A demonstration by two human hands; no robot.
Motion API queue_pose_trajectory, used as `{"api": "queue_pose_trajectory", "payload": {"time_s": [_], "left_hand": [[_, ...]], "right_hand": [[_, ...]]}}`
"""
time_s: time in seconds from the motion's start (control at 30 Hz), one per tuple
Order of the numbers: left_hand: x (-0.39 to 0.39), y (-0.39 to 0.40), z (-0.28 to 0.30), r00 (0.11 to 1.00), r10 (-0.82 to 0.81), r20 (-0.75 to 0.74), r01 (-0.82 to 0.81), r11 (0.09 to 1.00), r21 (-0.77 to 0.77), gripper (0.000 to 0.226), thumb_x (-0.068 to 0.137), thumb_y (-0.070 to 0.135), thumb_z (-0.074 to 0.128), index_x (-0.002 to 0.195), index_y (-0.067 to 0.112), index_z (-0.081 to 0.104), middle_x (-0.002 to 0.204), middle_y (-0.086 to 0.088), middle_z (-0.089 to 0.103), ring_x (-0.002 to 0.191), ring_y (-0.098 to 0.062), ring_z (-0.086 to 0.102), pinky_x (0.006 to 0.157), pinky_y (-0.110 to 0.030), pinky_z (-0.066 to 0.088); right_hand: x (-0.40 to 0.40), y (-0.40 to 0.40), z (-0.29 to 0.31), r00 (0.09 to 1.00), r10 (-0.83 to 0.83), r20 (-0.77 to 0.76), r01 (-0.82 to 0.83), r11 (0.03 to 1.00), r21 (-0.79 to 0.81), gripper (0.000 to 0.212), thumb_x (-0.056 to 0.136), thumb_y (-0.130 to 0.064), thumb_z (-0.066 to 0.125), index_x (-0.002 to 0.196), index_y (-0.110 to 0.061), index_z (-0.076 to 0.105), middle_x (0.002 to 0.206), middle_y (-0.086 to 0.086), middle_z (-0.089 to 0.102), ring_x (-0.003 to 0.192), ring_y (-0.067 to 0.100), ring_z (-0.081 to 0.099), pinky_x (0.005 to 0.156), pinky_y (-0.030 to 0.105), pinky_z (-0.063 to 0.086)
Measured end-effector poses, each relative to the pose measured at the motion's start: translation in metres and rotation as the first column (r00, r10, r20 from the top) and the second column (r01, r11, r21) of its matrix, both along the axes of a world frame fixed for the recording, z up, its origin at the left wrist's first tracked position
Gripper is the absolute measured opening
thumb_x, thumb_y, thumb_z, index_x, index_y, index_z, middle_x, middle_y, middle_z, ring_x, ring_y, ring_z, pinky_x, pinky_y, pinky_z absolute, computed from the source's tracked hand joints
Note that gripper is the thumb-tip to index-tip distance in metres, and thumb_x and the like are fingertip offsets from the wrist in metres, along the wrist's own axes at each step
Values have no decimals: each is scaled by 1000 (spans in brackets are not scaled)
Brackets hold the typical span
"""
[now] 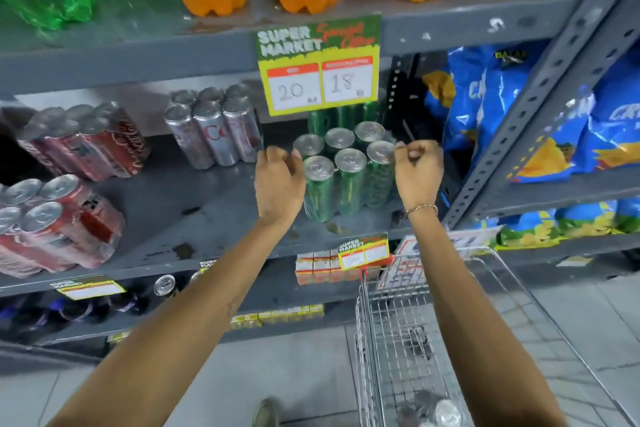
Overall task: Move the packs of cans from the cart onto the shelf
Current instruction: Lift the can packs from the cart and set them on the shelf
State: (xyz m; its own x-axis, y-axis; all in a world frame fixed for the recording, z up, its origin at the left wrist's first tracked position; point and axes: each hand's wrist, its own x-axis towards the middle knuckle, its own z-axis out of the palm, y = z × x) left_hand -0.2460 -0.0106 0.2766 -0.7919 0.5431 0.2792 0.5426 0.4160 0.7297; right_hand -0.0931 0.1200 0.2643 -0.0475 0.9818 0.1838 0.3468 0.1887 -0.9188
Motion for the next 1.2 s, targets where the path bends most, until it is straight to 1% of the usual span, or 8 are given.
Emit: {"api": "queue_pose_trajectory", "payload": {"time_s": [0.1, 0.2, 0.37, 0.63, 0.7, 0.83, 0.97, 1.2], "left_hand": [[53, -6, 5, 969, -234, -75, 242, 963, 118, 27, 97, 24, 46, 81, 4, 54, 65, 3, 47, 59, -12, 41, 55, -22, 28], [114, -8, -21, 826, -559, -69, 557, 829, -43, 29, 98, 25, 43, 78, 6, 53, 62, 5, 43, 56, -12, 42, 55, -24, 33], [203, -20, -99, 557, -807, 199, 822, 499, -275, 42, 99, 32, 31, 89, 5, 61, 90, -15, 67, 88, -31, 62, 77, -36, 45], [296, -50, -198, 599, -514, 614, 787, 236, -570, 50, 100, 36, 29, 120, -3, 52, 120, -22, 61, 98, -32, 60, 80, -41, 48], [308, -61, -223, 610, -427, 668, 774, 139, -618, 55, 99, 36, 30, 129, -8, 47, 129, -27, 56, 108, -37, 61, 89, -45, 50], [324, -77, -250, 632, -366, 683, 727, -26, -686, 59, 102, 41, 17, 143, 1, 31, 114, -20, 60, 79, -25, 59, 63, -31, 46], [324, -79, -268, 660, -352, 663, 705, -15, -710, 60, 101, 44, 21, 139, 2, 42, 130, -24, 54, 107, -31, 59, 88, -37, 49], [317, -73, -264, 723, -292, 626, 681, 150, -717, 45, 99, 35, 40, 124, 3, 59, 100, -14, 63, 60, -16, 54, 43, -21, 44]], "right_hand": [[36, -41, -17, 985, -66, -159, 75, 996, 48, 13, 91, -22, 56, 84, -13, 50, 71, 1, 53, 58, 2, 49, 61, 17, 38], [86, -81, -40, 932, -171, -319, 173, 985, -23, 13, 92, -16, 56, 81, -19, 50, 66, -9, 49, 58, -4, 48, 61, 11, 39], [188, -146, -101, 842, -451, -297, 420, 892, -165, 17, 90, -29, 56, 75, -34, 50, 65, 1, 49, 61, 20, 46, 59, 39, 43], [309, -234, -239, 621, -773, 130, 735, 516, -441, 18, 91, -32, 46, 89, -14, 52, 81, 6, 56, 77, 20, 52, 76, 40, 43], [324, -253, -284, 652, -710, 267, 679, 390, -622, 34, 90, -35, 40, 98, -6, 57, 106, 20, 61, 97, 32, 57, 88, 46, 46], [326, -276, -317, 821, -496, 284, 469, 300, -831, 62, 99, -43, 28, 105, 6, 65, 116, 31, 61, 110, 43, 58, 98, 47, 46], [328, -288, -335, 790, -581, 194, 470, 371, -801, 60, 87, -64, 30, 85, -8, 51, 78, 12, 54, 79, 27, 57, 80, 50, 53], [333, -277, -347, 782, -572, 248, 498, 333, -801, 52, 81, -61, 36, 77, -13, 55, 91, 18, 66, 82, 32, 64, 79, 50, 56]]}}
